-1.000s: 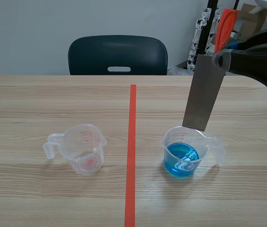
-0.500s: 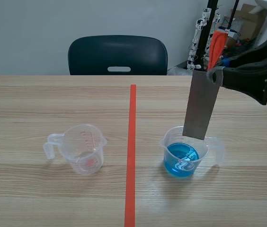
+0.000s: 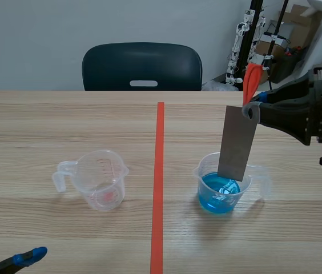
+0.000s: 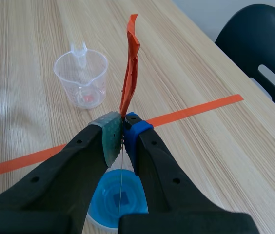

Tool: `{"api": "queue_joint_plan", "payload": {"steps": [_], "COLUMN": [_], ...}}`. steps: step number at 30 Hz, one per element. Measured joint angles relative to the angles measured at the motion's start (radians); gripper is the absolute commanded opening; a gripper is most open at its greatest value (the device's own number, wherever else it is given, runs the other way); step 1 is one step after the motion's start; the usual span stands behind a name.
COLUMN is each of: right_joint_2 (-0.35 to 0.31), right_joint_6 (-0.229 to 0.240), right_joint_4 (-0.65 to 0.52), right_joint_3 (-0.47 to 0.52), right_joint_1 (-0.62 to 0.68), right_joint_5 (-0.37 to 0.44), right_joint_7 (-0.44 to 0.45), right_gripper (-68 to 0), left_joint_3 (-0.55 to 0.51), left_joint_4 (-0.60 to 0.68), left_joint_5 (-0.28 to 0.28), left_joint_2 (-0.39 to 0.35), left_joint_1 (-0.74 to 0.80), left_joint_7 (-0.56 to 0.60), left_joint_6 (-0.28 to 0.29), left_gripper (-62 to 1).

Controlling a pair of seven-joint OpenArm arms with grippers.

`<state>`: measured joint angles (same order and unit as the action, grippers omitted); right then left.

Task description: Do the redox reaction experiment. lower the plate into the blue solution

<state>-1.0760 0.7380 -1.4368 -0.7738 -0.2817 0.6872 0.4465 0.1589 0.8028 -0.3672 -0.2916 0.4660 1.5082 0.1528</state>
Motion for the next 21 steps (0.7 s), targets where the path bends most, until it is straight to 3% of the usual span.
{"api": "queue_joint_plan", "payload": {"steps": [12,14,21], "right_joint_2": [0.071,0.082,0.116], "right_joint_6": [-0.001,0.000,-0.002], "right_joint_4": [0.108,0.114,0.119], "right_joint_3": [0.000,0.000,0.000], "right_joint_1": [0.000,0.000,0.028], "right_joint_5": [-0.056,-0.079,-0.157], "right_joint_7": [0.050,0.054,0.088], "right_gripper": [-66.9,-66.9,-66.9], "left_joint_3": [0.001,0.003,0.009], "left_joint_4": [0.068,0.082,0.087], "left_joint_5": [0.000,0.001,0.000], "left_joint_2": [0.015,0.015,0.015], "left_joint_1": [0.002,0.002,0.002], "left_joint_7": [0.000,0.000,0.000], "left_joint_6": [0.010,0.042,0.042], "left_gripper": [-6.6,-6.6,-4.0]}}
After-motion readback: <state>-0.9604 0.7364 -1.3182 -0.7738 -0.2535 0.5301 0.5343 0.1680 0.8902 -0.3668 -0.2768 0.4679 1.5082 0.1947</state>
